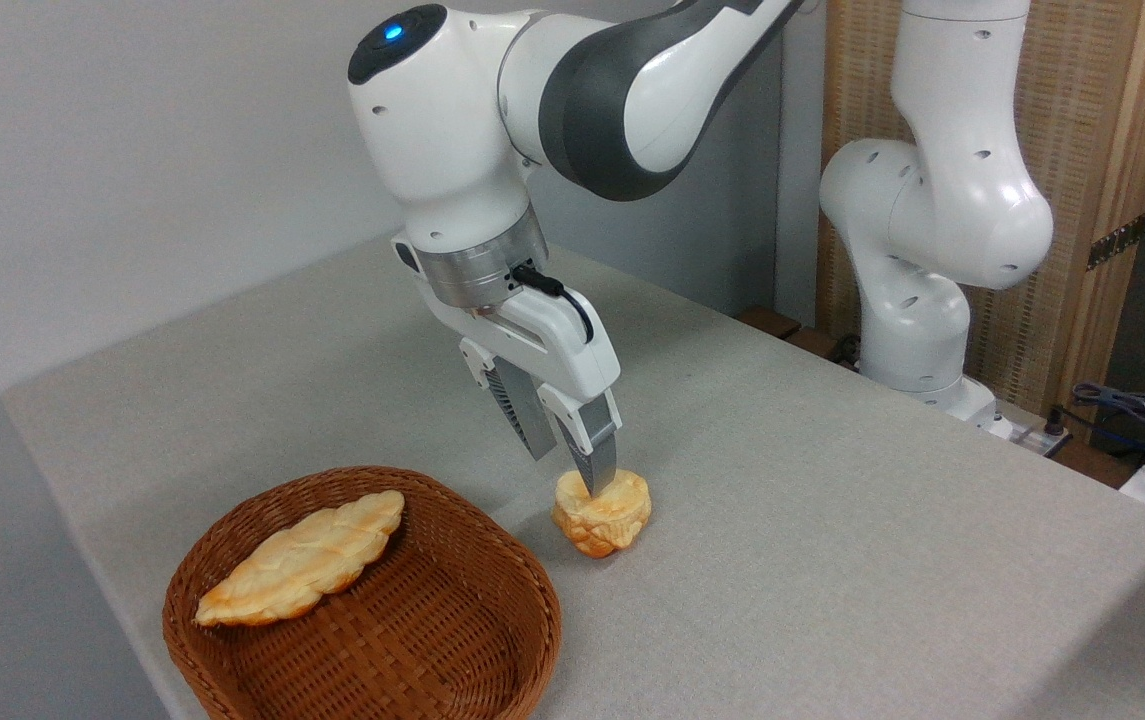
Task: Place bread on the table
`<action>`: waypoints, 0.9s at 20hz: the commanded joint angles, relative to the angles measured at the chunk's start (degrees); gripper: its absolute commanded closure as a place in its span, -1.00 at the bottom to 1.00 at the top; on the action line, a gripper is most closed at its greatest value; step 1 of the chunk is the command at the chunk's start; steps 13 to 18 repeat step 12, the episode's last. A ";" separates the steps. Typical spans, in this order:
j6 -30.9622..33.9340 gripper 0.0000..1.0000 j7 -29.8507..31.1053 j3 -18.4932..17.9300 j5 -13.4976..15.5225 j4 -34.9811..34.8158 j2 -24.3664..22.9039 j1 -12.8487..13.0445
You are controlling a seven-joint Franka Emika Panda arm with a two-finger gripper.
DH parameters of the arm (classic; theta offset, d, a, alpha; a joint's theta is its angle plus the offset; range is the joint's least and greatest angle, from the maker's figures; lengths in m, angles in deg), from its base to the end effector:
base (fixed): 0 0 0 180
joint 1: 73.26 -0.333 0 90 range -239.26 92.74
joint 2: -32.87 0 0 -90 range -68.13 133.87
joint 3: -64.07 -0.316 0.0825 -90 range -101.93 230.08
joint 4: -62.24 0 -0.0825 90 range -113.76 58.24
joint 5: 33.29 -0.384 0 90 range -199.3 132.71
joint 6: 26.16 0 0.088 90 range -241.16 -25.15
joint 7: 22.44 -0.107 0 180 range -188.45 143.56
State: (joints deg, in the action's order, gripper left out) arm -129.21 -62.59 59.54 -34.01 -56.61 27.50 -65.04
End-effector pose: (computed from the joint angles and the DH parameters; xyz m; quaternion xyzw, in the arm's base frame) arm 0.5039 -0.0307 0.4567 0.9229 -0.3741 -0.0872 0.0263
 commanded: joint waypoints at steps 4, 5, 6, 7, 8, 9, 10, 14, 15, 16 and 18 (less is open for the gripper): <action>-1.62 -0.99 -0.63 -0.04 1.16 3.87 -0.87 1.10; -1.62 -0.99 -0.63 0.31 1.16 5.98 -1.04 1.36; -1.62 -0.99 -0.63 0.40 1.25 7.56 -1.13 1.37; -1.62 -0.99 -0.63 0.40 1.25 9.32 -1.13 1.37; -1.79 -0.99 -0.63 0.66 1.16 10.38 -1.13 1.37; -2.23 -0.99 -0.63 0.75 1.25 11.09 -1.05 1.37; -3.37 -0.99 -0.63 0.49 1.42 11.18 -0.70 1.28; -5.04 -0.99 -0.63 0.14 2.39 11.10 -0.17 1.28; -5.04 -0.99 -0.63 0.14 2.39 11.10 -0.17 1.28; -5.04 -0.99 -0.63 0.14 2.39 11.10 -0.17 1.28; -5.04 -0.99 -0.63 0.14 2.39 11.10 -0.17 1.28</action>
